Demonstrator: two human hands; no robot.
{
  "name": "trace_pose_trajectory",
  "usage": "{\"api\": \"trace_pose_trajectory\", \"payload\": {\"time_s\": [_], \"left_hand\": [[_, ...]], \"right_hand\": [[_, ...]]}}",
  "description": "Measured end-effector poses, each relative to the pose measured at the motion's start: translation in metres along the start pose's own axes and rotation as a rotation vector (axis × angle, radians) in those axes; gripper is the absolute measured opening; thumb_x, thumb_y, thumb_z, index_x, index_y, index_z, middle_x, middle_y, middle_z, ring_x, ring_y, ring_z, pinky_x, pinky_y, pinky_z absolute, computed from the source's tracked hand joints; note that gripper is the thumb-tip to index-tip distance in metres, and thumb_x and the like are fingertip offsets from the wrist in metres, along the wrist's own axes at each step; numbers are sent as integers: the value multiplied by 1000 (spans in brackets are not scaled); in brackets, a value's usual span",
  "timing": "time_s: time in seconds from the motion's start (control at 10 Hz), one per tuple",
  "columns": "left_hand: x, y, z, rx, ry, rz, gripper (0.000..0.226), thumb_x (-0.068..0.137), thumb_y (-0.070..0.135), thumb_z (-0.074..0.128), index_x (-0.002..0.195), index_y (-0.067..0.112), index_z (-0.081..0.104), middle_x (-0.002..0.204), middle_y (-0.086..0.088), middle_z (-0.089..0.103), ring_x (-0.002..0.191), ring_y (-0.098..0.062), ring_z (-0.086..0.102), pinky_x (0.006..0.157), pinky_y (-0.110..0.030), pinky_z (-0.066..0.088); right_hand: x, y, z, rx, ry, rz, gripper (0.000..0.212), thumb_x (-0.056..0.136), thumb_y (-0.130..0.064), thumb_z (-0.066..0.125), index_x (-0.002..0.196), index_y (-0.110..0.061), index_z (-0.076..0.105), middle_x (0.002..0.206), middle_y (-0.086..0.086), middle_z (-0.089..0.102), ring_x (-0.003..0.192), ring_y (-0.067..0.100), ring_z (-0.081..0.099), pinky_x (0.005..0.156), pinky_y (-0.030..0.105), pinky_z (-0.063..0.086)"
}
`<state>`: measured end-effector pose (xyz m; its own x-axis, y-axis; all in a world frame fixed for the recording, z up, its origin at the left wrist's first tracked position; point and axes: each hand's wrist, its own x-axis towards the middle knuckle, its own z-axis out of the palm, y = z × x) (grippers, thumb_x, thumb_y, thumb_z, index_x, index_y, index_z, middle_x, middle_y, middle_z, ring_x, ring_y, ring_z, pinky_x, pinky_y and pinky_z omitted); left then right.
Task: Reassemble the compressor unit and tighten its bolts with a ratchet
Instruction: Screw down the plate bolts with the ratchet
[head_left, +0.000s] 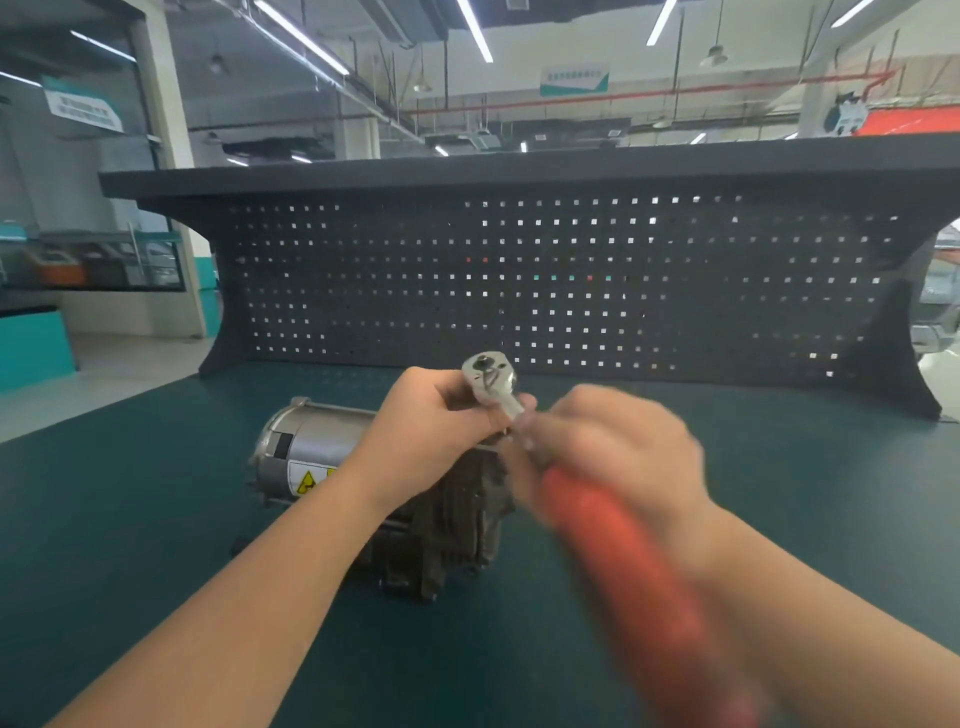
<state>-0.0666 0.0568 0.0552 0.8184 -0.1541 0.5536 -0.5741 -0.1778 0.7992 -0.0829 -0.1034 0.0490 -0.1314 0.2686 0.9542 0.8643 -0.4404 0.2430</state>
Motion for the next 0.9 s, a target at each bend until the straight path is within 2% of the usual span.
{"api": "trace_pose_trajectory", "payload": {"time_s": [0.1,0.2,0.3,0.4,0.5,0.6,0.7,0.8,0.9], "left_hand": [[1,0,-3,16,-30,-11,27,80,7,74,65,29,78,65,12,72,63,4,64,59,-10,48],[1,4,-4,8,-36,-8,14,80,17,73,70,25,78,75,5,76,73,-1,70,65,-11,51],[3,3,-5,31,-30,-54,12,83,24,71,75,20,79,82,-2,78,81,-11,73,71,-15,54],[4,1,-2,139,4,-29,16,87,25,70,75,21,79,79,5,77,79,-4,72,70,-9,50],[3,4,1,100,50,-10,10,79,29,75,73,23,78,75,6,76,71,0,70,64,-8,48],[0,5,0,72,-10,35,24,82,17,73,63,32,77,61,15,70,56,7,63,54,-5,44],[-2,4,-3,53,-82,39,37,85,10,67,60,37,76,52,19,63,49,10,56,47,-4,40],[-1,6,-5,83,-49,19,10,74,37,69,73,36,79,73,12,75,70,3,67,68,-11,51],[2,5,-6,115,2,-36,15,84,29,71,75,20,80,81,2,77,80,-6,72,79,-16,54]], "right_hand": [[-7,-7,4,64,-33,-91,8,92,-14,61,90,-11,54,72,1,52,62,13,43,57,20,34],[-7,0,1,377,146,409,9,91,-21,64,87,-27,57,72,-13,59,60,-2,54,59,9,41],[9,19,0,1094,457,1154,18,93,-18,56,75,-19,54,53,-7,55,44,8,50,47,21,39],[8,26,5,1261,534,1390,25,95,-16,55,71,-18,54,50,-2,52,41,10,46,46,22,35],[1,15,4,858,412,941,24,87,-23,66,66,-33,58,53,-11,57,45,4,52,47,17,41],[3,10,-2,90,106,184,15,76,-25,72,65,-28,64,50,-21,49,49,-5,48,45,6,34],[-2,2,-2,-31,-47,-214,19,70,-2,81,75,-3,63,56,7,54,53,18,41,45,27,36],[-6,8,1,20,129,190,30,72,-4,71,81,-29,57,60,2,59,56,13,53,51,15,43],[9,23,0,993,405,1137,18,92,-16,58,75,-19,51,52,-1,55,42,13,50,45,23,41]]}}
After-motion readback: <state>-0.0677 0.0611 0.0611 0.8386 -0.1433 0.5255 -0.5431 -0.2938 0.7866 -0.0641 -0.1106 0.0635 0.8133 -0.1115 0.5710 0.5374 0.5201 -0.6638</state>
